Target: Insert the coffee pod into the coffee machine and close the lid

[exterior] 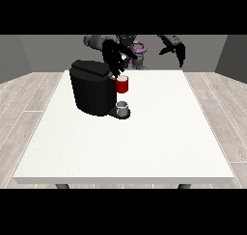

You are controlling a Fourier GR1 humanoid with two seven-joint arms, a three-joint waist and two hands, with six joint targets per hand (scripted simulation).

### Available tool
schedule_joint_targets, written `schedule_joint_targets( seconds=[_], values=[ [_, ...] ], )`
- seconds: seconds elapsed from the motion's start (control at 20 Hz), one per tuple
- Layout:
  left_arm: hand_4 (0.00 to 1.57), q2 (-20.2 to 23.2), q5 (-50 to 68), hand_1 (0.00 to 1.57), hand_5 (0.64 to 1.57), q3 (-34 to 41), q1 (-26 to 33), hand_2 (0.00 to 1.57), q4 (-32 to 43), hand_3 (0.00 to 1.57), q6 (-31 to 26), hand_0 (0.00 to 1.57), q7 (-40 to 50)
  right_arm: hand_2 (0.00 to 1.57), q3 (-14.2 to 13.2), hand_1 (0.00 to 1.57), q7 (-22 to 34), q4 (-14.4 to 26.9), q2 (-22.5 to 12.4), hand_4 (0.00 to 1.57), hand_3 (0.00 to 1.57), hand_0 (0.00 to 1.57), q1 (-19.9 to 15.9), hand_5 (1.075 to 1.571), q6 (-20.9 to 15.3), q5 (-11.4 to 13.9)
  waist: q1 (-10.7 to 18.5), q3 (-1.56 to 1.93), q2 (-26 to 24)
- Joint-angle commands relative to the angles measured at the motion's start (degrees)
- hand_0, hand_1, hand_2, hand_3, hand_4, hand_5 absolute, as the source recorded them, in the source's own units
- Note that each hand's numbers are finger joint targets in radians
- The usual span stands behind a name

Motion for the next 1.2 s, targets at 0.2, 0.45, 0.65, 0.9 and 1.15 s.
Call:
schedule_joint_targets(
  seconds=[0.2, 0.45, 0.65, 0.9, 1.15],
  values=[
    [0.4, -0.4, 0.0, 0.0, 1.571, -1.7, -4.6, 0.0, 0.0, 0.0, -1.5, 0.0, 0.0, 0.0, 2.8, 0.0, -5.8, -6.3, 2.2, 0.0, 0.0, 0.0, -7.4, 1.571, 2.0, -0.1, 10.0, -2.2, 4.8],
    [0.35, -1.2, 1.6, 0.0, 1.571, -1.9, -6.7, 0.0, -0.3, 0.0, -2.8, 0.0, 1.1, 0.0, 0.7, 0.0, -2.1, -9.3, 0.7, 0.0, 0.0, 0.0, -6.4, 1.571, 2.3, 0.0, 13.4, -2.14, 5.6],
    [0.2, -1.2, 0.4, 0.0, 1.571, -2.8, -8.8, 0.0, -0.4, 0.0, -2.5, 0.0, 0.3, 0.0, -1.6, 0.0, -5.6, -10.1, 1.1, 0.0, 0.0, 0.0, -8.2, 1.571, 1.6, -1.8, 14.0, -2.21, 9.6],
    [0.27, -0.2, 1.6, 0.0, 1.571, -2.1, -9.0, 0.0, -2.3, 0.0, -3.5, 0.0, 2.1, 0.0, -1.3, 0.0, -11.9, -5.2, 2.1, 0.1, 0.0, 0.0, -10.5, 1.571, 1.0, -1.0, 13.5, -2.33, 10.6],
    [0.34, 0.1, 3.0, 0.0, 1.571, -0.9, -7.1, 0.0, -2.7, 0.0, -3.8, 0.0, 2.2, 0.0, 0.4, 0.0, -16.2, -2.8, 5.5, 0.0, 0.0, 0.0, -11.4, 1.571, 2.4, -2.4, 10.1, -2.35, 8.0]
  ],
)
